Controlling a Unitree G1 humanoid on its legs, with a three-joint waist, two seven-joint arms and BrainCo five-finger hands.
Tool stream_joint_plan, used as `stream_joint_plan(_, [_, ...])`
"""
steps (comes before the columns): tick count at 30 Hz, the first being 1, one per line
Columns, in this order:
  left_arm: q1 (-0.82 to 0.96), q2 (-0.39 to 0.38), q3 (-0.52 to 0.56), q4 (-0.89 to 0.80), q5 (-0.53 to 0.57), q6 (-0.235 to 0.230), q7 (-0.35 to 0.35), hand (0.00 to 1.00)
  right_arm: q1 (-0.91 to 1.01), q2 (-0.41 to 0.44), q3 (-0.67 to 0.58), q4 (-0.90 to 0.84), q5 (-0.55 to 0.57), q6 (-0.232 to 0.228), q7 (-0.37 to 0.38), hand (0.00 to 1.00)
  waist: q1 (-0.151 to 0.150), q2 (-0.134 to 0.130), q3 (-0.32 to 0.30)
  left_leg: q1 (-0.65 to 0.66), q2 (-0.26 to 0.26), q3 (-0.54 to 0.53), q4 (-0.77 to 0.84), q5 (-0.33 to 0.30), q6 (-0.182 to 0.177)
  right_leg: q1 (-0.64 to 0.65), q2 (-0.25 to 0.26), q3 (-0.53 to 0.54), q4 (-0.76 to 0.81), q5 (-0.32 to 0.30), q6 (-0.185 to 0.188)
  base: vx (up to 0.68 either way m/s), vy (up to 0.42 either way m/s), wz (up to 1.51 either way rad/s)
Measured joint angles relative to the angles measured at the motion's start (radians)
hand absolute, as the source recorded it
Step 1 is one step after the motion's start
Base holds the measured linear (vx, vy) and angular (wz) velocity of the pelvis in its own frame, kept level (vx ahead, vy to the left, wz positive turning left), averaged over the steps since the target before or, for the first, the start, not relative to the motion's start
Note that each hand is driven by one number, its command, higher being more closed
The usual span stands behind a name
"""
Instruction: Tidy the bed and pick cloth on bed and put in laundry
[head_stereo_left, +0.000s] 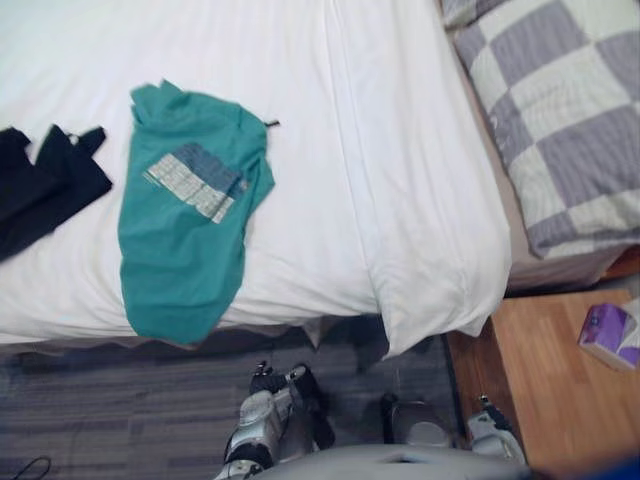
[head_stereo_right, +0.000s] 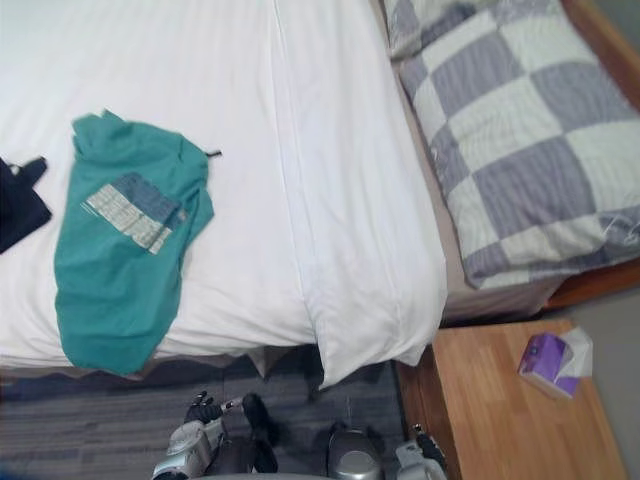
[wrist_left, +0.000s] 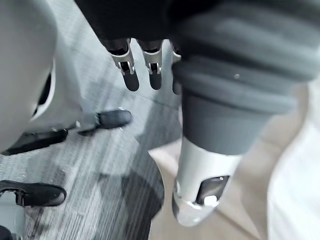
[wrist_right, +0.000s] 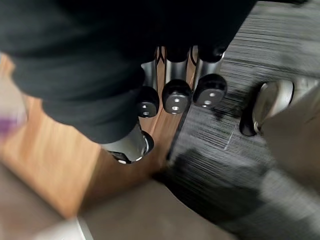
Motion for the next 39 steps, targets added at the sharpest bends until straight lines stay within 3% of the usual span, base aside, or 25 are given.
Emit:
stream_joint_plan(4, [0.002,0.009,-0.083,0.014,0.094,0.000,0.003,0.00,-0.011,-0.005,0.097,0.012,-0.293,0.030,0.036,0.00,0.019,-0.006,-0.017,0.049,0.010,-0.023,-0.001,-0.005,-0.006,0.030,0.009,-0.031,0.061,0.006,-0.002,-0.02,-0.022,0.18])
stream_joint_plan(8, [0.011,0.037,-0.107,0.017,0.117,0.014,0.005,0.00,-0.031,-0.006,0.119,0.061,-0.380,0.029,0.036,0.00,0.011,-0.006,-0.023,0.076,0.014,-0.059,-0.002,-0.017,-0.017,0.034,0.015,-0.055,0.107,0.012,-0.006,-0.05,-0.002,0.11])
stream_joint_plan(11, [0.013,0.041,-0.128,0.017,0.126,0.013,0.005,0.00,-0.039,-0.010,0.122,0.088,-0.416,0.028,0.045,0.00,0.019,-0.014,-0.027,0.073,0.005,-0.072,0.011,-0.019,-0.014,0.104,0.011,-0.065,-0.002,0.018,-0.015,-0.04,0.006,0.14])
stream_joint_plan(13, [0.009,0.040,-0.121,0.013,0.150,0.009,0.005,0.00,-0.045,-0.010,0.121,0.095,-0.428,0.028,0.047,0.00,0.019,-0.021,-0.025,0.023,0.014,-0.086,0.118,-0.054,-0.006,0.132,-0.001,-0.082,-0.049,0.024,-0.024,-0.05,0.025,0.30])
stream_joint_plan(14, [0.009,0.035,-0.121,-0.015,0.155,0.003,0.007,0.00,-0.052,-0.019,0.123,0.097,-0.453,0.029,0.049,0.00,0.022,-0.008,-0.017,-0.068,0.048,-0.105,0.299,-0.120,0.000,0.142,0.001,-0.101,-0.073,0.028,-0.027,-0.12,0.035,0.42])
stream_joint_plan(15, [0.005,0.027,-0.120,-0.034,0.154,-0.006,0.015,0.00,-0.057,-0.030,0.126,0.096,-0.459,0.029,0.049,0.00,0.029,0.014,-0.003,-0.144,0.084,-0.122,0.447,-0.169,-0.023,0.157,0.006,-0.123,-0.096,0.028,-0.027,-0.12,0.045,0.31])
stream_joint_plan(16, [0.000,0.025,-0.120,-0.034,0.154,-0.009,0.022,0.00,-0.060,-0.037,0.131,0.100,-0.460,0.031,0.049,0.00,0.034,0.022,0.001,-0.166,0.099,-0.115,0.494,-0.185,-0.032,0.160,0.005,-0.132,-0.105,0.028,-0.027,-0.11,0.084,0.00])
stream_joint_plan(17, [-0.009,0.015,-0.116,-0.033,0.154,-0.011,0.037,0.00,-0.061,-0.054,0.138,0.112,-0.463,0.033,0.045,0.00,0.049,0.029,0.007,-0.180,0.143,-0.071,0.591,-0.248,-0.015,0.162,-0.004,-0.143,-0.123,0.027,-0.029,0.01,0.093,-0.33])
stream_joint_plan(18, [-0.007,0.017,-0.117,-0.031,0.153,-0.012,0.047,0.00,-0.063,-0.059,0.135,0.120,-0.462,0.035,0.042,0.00,0.057,0.034,0.007,-0.171,0.193,-0.048,0.696,-0.308,-0.002,0.174,-0.025,-0.158,-0.129,0.026,-0.030,0.07,0.073,-0.45])
stream_joint_plan(20, [0.002,0.040,-0.136,-0.017,0.153,-0.013,0.055,0.00,-0.065,-0.052,0.139,0.118,-0.461,0.034,0.035,0.00,0.043,0.023,0.001,-0.132,0.257,-0.044,0.735,-0.349,-0.009,0.176,-0.076,-0.163,-0.127,0.034,-0.005,0.18,-0.012,-0.22])
stream_joint_plan(23, [0.004,0.072,-0.177,-0.001,0.151,-0.015,0.071,0.00,-0.093,-0.050,0.139,0.134,-0.462,0.036,0.034,0.00,0.007,0.012,0.004,-0.138,0.337,-0.151,0.589,-0.330,-0.041,0.162,-0.151,-0.198,-0.113,0.054,0.044,0.07,0.133,0.56])
stream_joint_plan(24, [0.003,0.091,-0.199,-0.006,0.149,-0.019,0.077,0.00,-0.109,-0.050,0.139,0.155,-0.464,0.042,0.034,0.00,0.005,-0.001,0.012,-0.138,0.365,-0.207,0.492,-0.291,-0.044,0.162,-0.195,-0.217,-0.100,0.064,0.070,0.01,0.710,0.97])
stream_joint_plan(25, [0.004,0.105,-0.215,-0.014,0.135,-0.027,0.083,0.00,-0.110,-0.049,0.140,0.159,-0.487,0.040,0.032,0.00,0.007,-0.009,0.016,-0.137,0.393,-0.298,0.372,-0.215,-0.034,0.162,-0.254,-0.228,-0.079,0.080,0.112,0.03,0.677,0.74])
stream_joint_plan(26, [0.005,0.106,-0.215,-0.015,0.133,-0.028,0.084,0.00,-0.110,-0.050,0.141,0.159,-0.492,0.040,0.032,0.00,0.008,-0.009,0.015,-0.136,0.397,-0.316,0.345,-0.195,-0.025,0.162,-0.268,-0.230,-0.075,0.085,0.124,0.05,0.722,0.76])
stream_joint_plan(27, [0.007,0.114,-0.213,-0.023,0.131,-0.030,0.094,0.00,-0.119,-0.044,0.142,0.158,-0.499,0.039,0.031,0.00,0.010,-0.007,0.016,-0.139,0.381,-0.330,0.296,-0.018,-0.131,0.173,-0.318,-0.240,-0.066,0.105,0.188,0.07,0.539,0.73])
stream_joint_plan(28, [-0.009,0.159,-0.205,-0.033,0.101,-0.038,0.106,0.00,-0.145,-0.012,0.160,0.197,-0.515,0.040,0.038,0.00,0.007,-0.060,0.032,-0.178,0.318,-0.350,0.380,-0.046,-0.228,0.173,-0.343,-0.199,-0.069,0.088,0.220,0.07,0.473,0.72])
stream_joint_plan(30, [-0.011,0.190,-0.189,-0.032,0.060,-0.051,0.122,0.00,-0.154,-0.020,0.184,0.207,-0.539,0.034,0.046,0.00,0.024,-0.057,0.035,-0.247,0.311,-0.474,0.535,-0.128,-0.230,0.164,-0.270,-0.162,-0.080,0.088,0.205,0.09,0.198,0.07])
stream_joint_plan(31, [-0.004,0.201,-0.192,-0.031,0.047,-0.056,0.121,0.00,-0.156,-0.017,0.185,0.216,-0.539,0.033,0.044,0.00,0.049,-0.052,0.035,-0.254,0.292,-0.508,0.617,-0.192,-0.235,0.169,-0.275,-0.167,-0.090,0.116,0.197,0.13,0.267,-0.55])
stream_joint_plan(33, [0.005,0.205,-0.211,-0.017,-0.012,-0.054,0.120,0.00,-0.182,-0.017,0.219,0.226,-0.540,0.033,0.048,0.00,0.046,-0.037,0.025,-0.276,0.257,-0.456,0.751,-0.382,-0.220,0.122,-0.348,-0.143,-0.078,0.200,0.184,0.09,0.359,-0.82])
stream_joint_plan(34, [0.001,0.212,-0.208,-0.022,-0.024,-0.054,0.120,0.00,-0.208,-0.017,0.242,0.248,-0.541,0.044,0.049,0.00,0.056,-0.050,0.031,-0.274,0.250,-0.413,0.766,-0.394,-0.201,0.071,-0.376,-0.143,-0.038,0.216,0.128,-0.05,0.371,-1.12])
stream_joint_plan(35, [-0.002,0.215,-0.203,-0.024,-0.025,-0.055,0.120,0.00,-0.254,-0.017,0.293,0.277,-0.551,0.057,0.055,0.00,0.076,-0.044,0.037,-0.267,0.249,-0.350,0.759,-0.398,-0.177,-0.020,-0.401,-0.178,0.015,0.284,-0.006,-0.09,0.366,-1.16])
stream_joint_plan(36, [0.001,0.217,-0.197,-0.022,-0.022,-0.051,0.119,0.00,-0.272,-0.013,0.374,0.294,-0.573,0.060,0.071,0.00,0.066,-0.024,0.049,-0.251,0.247,-0.315,0.708,-0.375,-0.141,-0.082,-0.380,-0.250,0.090,0.268,-0.005,-0.07,0.382,-0.85])
stream_joint_plan(37, [0.003,0.217,-0.197,-0.022,-0.022,-0.051,0.118,0.00,-0.276,-0.014,0.386,0.292,-0.579,0.060,0.077,0.00,0.060,-0.020,0.052,-0.234,0.240,-0.310,0.673,-0.359,-0.129,-0.086,-0.340,-0.261,0.127,0.232,0.025,0.03,0.131,-0.23])
stream_joint_plan(38, [0.016,0.217,-0.199,-0.022,-0.020,-0.051,0.115,0.00,-0.267,-0.015,0.397,0.288,-0.579,0.060,0.079,0.00,0.060,-0.020,0.053,-0.187,0.217,-0.303,0.597,-0.328,-0.114,-0.072,-0.243,-0.262,0.157,0.146,0.058,0.10,-0.122,0.13])
stream_joint_plan(39, [0.026,0.212,-0.208,-0.022,-0.020,-0.051,0.111,0.00,-0.255,-0.016,0.406,0.275,-0.578,0.056,0.078,0.00,0.054,-0.015,0.055,-0.133,0.200,-0.295,0.518,-0.294,-0.100,-0.043,-0.153,-0.252,0.157,0.072,0.054,0.11,-0.235,0.18])
